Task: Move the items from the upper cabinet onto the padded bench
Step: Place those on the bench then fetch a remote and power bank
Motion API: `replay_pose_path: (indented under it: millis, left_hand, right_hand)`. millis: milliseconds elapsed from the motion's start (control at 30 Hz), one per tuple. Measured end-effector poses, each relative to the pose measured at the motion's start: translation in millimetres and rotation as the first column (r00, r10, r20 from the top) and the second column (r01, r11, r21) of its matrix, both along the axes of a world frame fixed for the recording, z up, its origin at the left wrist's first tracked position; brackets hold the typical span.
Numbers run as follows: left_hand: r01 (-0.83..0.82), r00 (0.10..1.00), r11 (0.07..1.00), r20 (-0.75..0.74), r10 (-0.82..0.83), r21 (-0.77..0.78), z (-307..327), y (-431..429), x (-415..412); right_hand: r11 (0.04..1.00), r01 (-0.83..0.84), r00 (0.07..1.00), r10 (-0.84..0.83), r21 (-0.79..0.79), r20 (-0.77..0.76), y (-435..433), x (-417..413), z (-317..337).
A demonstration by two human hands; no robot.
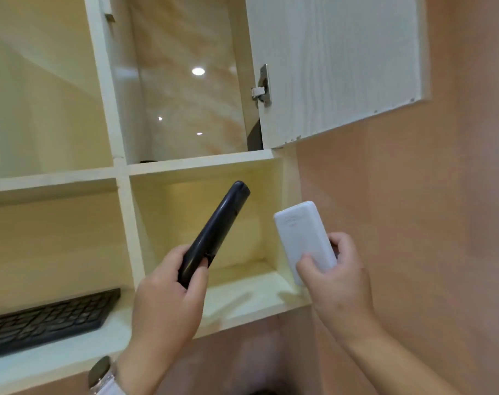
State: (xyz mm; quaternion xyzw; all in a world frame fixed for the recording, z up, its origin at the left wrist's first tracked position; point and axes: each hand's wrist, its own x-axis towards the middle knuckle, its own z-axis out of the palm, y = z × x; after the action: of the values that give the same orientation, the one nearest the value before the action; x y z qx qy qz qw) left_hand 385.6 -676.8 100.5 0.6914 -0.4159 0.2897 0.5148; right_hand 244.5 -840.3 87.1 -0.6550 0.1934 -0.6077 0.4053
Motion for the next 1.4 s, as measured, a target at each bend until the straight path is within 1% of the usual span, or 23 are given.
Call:
replay_pose_path:
  millis: [133, 233, 300, 400, 467, 567, 700, 900, 1133, 1267, 1367, 1400]
  left_hand:
    - [0.146, 0.976, 0.989, -0.168, -0.139, 0.026, -38, 7, 4]
    - [0.241, 0.931, 0.970, -0.285, -0.229, 0.009, -61, 15, 7]
    - [0.295, 0.891, 0.955, -0.356, -0.282, -0.018, -78, 21, 10]
    - [0.392, 0.797, 0.919, -0.480, -0.366, -0.050, -103, 32, 8]
    - [0.459, 0.707, 0.885, -0.571, -0.417, -0.078, -124, 42, 12]
    - [0.541, 0.592, 0.835, -0.660, -0.463, -0.101, -155, 57, 15]
    - [0.626, 0.429, 0.761, -0.740, -0.518, -0.171, -182, 77, 8]
    - [0.765, 0.243, 0.615, -0.799, -0.549, -0.190, -217, 92, -17]
    - [0.869, 0.134, 0.466, -0.828, -0.544, -0.165, -237, 103, -72]
    - [0.926, 0.069, 0.344, -0.829, -0.555, -0.153, -235, 117, -116]
    - [0.950, -0.013, 0.256, -0.840, -0.543, -0.181, -232, 132, -156]
    - [0.956, -0.027, 0.230, -0.838, -0.545, -0.180, -232, 137, -168]
  right_hand:
    - [0.976, -0.095, 0.995, 0.090, 0.198, 0.031, 20, 0, -30]
    - [0.917, -0.157, 0.987, 0.134, 0.366, 0.088, 41, 5, -54]
    - [0.877, -0.177, 0.983, 0.130, 0.446, 0.133, 57, 8, -70]
    - [0.831, -0.192, 0.977, 0.113, 0.522, 0.180, 85, 5, -91]
    - [0.808, -0.162, 0.982, 0.074, 0.566, 0.175, 108, 5, -105]
    - [0.778, -0.090, 0.988, -0.007, 0.621, 0.151, 141, 1, -128]
    - [0.750, 0.036, 0.990, -0.116, 0.661, 0.078, 179, -14, -153]
    - [0.697, 0.206, 0.971, -0.235, 0.686, -0.053, 232, -51, -181]
    - [0.621, 0.414, 0.889, -0.433, 0.665, -0.149, 283, -111, -192]
    - [0.573, 0.498, 0.822, -0.550, 0.651, -0.145, 314, -154, -195]
    - [0.519, 0.556, 0.763, -0.629, 0.649, -0.151, 346, -188, -196]
    - [0.505, 0.569, 0.748, -0.645, 0.649, -0.155, 357, -198, -196]
